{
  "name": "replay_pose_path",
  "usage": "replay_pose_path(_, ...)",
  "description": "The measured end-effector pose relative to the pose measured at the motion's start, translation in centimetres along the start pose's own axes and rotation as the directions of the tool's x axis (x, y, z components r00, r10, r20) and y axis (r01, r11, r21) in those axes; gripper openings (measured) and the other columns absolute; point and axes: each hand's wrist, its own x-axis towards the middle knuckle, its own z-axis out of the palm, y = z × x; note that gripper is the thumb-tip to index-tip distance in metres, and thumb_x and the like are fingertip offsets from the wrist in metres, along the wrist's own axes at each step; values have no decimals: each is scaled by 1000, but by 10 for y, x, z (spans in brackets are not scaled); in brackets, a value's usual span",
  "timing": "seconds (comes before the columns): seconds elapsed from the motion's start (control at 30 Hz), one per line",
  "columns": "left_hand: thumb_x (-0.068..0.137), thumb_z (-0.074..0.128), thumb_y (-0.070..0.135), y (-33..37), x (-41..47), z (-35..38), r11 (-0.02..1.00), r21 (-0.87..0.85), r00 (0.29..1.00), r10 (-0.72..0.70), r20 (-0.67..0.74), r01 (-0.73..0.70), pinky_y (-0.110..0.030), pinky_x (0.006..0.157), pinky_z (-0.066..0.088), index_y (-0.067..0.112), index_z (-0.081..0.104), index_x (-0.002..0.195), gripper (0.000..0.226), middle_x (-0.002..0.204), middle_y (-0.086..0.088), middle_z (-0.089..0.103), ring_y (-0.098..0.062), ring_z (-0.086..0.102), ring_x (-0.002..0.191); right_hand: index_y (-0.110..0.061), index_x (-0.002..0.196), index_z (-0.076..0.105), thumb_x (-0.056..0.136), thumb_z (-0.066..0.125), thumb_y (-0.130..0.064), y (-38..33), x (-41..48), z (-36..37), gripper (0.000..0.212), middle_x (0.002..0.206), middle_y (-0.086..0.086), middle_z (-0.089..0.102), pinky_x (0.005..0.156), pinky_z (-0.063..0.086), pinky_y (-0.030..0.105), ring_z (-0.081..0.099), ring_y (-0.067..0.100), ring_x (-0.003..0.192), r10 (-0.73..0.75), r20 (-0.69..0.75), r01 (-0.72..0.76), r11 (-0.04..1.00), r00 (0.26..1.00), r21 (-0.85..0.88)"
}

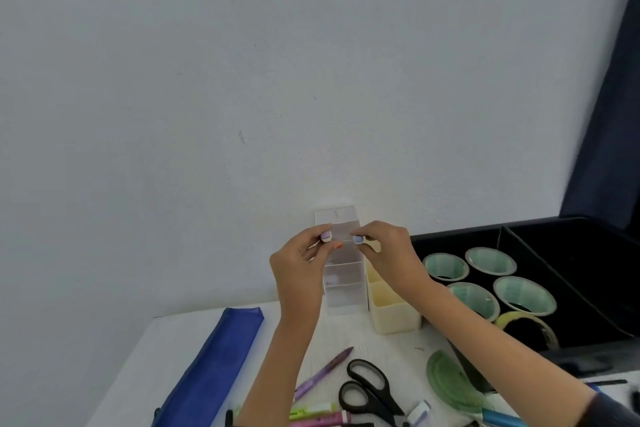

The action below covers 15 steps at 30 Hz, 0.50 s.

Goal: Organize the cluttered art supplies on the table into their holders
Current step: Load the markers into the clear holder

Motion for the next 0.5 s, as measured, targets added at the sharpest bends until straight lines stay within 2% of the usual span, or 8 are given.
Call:
replay_pose_path(0.1,75,72,-6,-9,10,2,1000,10,1000,-1,22,0,-15,74,52,8,72,91,22,86,-2,73,-11,70,81,2,93,68,88,58,-1,8,12,12,12,90,12,65,73,39,26,54,23,90,38,112,-21,989,993,-146)
replay_pose_path(0.23,77,71,-5,-20,20,5,1000,7,997,-6,80,5,-18,75,54,13,72,90,23,87,3,72,-11,70,81,-2,88,69,87,62,-6,12,19,16,9,88,8,51,69,46,36,45,21,86,46,32,-36,966,998,-256)
replay_pose_path(0.3,77,70,-7,-25,23,9,1000,-4,993,-17,113,17,-15,73,53,16,71,87,25,85,6,72,-9,70,79,-3,89,69,86,62,-6,12,21,15,8,96,8,49,70,47,36,43,23,91,51,72,-24,941,996,-339)
replay_pose_path(0.4,77,69,-8,-33,26,14,1000,7,985,-21,169,20,-14,72,53,17,70,86,26,81,7,71,-7,70,77,-5,95,66,90,55,-7,14,26,17,12,107,5,46,76,46,33,43,22,98,146,173,-70,921,974,-384)
replay_pose_path(0.47,77,69,-8,-39,28,17,999,30,980,-27,199,21,-16,73,53,22,70,85,31,79,10,71,-8,70,78,-4,93,64,90,51,-3,14,34,22,13,102,7,49,74,45,31,48,22,93,209,218,-106,908,953,-404)
replay_pose_path(0.5,77,69,-8,-42,29,19,999,38,977,-42,208,35,-17,73,54,25,70,85,33,79,11,71,-9,70,79,-1,88,63,90,50,-1,15,38,24,13,95,8,49,69,43,31,50,22,85,248,229,-143,907,941,-395)
